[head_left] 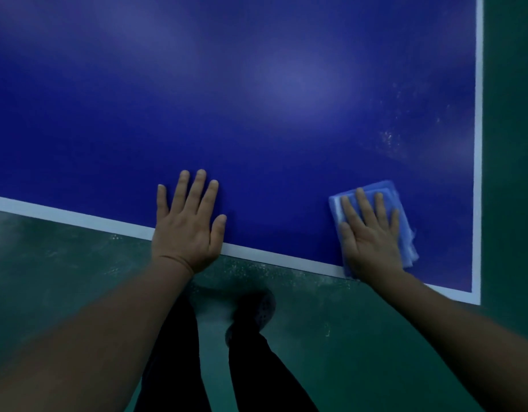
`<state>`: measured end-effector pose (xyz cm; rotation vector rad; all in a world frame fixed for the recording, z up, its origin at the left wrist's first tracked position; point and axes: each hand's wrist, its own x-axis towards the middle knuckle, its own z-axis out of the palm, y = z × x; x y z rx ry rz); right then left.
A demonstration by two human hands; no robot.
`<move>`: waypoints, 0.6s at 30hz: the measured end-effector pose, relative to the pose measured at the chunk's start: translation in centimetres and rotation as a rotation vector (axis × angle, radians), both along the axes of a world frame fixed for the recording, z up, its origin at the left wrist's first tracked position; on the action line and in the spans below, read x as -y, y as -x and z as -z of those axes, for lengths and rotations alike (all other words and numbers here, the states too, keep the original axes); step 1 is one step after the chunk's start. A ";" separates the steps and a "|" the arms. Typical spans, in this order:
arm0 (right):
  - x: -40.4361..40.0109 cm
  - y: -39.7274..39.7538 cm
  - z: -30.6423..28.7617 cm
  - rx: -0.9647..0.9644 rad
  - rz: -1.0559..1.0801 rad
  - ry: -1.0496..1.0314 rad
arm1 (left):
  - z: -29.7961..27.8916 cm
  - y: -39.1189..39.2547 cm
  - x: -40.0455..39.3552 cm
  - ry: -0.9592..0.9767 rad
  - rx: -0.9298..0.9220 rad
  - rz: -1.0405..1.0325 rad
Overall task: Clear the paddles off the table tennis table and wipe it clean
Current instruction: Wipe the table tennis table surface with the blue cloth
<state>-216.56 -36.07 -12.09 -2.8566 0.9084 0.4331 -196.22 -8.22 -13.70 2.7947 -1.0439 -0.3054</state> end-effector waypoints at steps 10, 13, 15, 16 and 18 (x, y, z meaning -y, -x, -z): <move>-7.2 -12.5 0.3 0.100 -0.169 -0.068 | 0.0 0.2 -0.1 0.071 0.057 0.014; -0.5 -7.6 0.7 0.080 0.085 0.030 | -0.2 0.2 0.0 0.024 0.042 0.014; 4.8 -3.1 0.4 0.065 0.336 0.028 | -0.2 0.2 0.2 -0.002 0.031 0.015; 6.7 -1.4 -0.1 0.057 0.452 -0.003 | -0.2 0.2 0.2 -0.012 0.020 0.011; 8.2 0.4 -0.7 0.073 0.614 -0.022 | -0.3 0.3 0.2 -0.017 0.005 -0.010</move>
